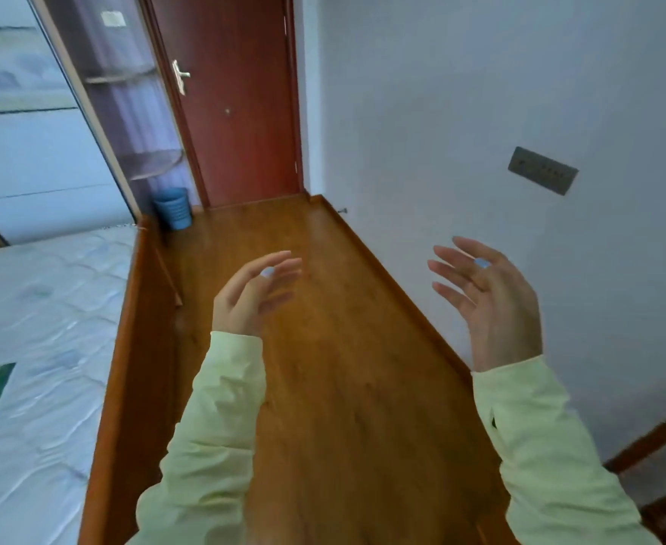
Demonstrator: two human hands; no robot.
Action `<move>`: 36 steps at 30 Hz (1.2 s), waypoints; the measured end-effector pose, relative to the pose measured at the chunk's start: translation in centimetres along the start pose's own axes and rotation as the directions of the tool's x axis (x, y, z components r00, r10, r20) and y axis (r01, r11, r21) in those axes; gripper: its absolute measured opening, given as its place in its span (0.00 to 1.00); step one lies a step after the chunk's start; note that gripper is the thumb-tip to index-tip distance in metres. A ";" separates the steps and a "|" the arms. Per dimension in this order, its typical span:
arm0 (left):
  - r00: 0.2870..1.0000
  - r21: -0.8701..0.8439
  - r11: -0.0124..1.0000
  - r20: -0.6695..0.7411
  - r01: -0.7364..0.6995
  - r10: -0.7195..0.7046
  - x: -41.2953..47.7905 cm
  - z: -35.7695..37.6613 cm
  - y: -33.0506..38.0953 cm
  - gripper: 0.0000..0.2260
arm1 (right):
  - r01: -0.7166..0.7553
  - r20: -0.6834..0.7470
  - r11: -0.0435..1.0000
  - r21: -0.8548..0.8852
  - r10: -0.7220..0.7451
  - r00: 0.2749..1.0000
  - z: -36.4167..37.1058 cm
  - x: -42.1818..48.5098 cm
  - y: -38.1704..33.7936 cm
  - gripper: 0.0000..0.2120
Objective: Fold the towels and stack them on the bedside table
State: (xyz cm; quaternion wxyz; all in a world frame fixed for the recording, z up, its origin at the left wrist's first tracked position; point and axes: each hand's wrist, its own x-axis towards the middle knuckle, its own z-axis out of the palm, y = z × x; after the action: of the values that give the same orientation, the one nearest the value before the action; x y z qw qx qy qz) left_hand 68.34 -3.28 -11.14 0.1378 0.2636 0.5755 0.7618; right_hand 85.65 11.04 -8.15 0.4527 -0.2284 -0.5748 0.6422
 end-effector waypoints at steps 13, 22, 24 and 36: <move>0.982 0.129 0.991 -0.181 -0.031 0.054 15.1 -4.3 -4.6 0.13 | -0.077 0.193 0.997 -0.008 0.077 0.978 10.6 15.8 8.8 0.10; 0.974 0.155 0.988 -0.217 -0.024 0.057 30.4 -9.8 -6.5 0.11 | -0.088 0.238 0.996 0.028 0.079 0.968 20.4 28.0 12.7 0.08; 0.974 0.144 0.989 -0.218 -0.033 0.065 33.2 -10.5 -6.8 0.11 | -0.081 0.253 0.997 0.022 0.072 0.965 22.1 30.3 13.6 0.09; 0.952 0.160 0.983 -0.277 -0.086 0.128 51.4 -13.8 -10.8 0.13 | -0.068 0.376 0.996 0.065 0.039 0.926 33.2 47.3 20.4 0.06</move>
State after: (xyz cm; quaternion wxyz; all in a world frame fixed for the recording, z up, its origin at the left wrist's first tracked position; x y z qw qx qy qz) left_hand 17.27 15.24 -11.60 -0.0082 0.1908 0.6286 0.7540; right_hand 29.13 34.78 -8.91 0.3257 -0.0998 -0.6192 0.7075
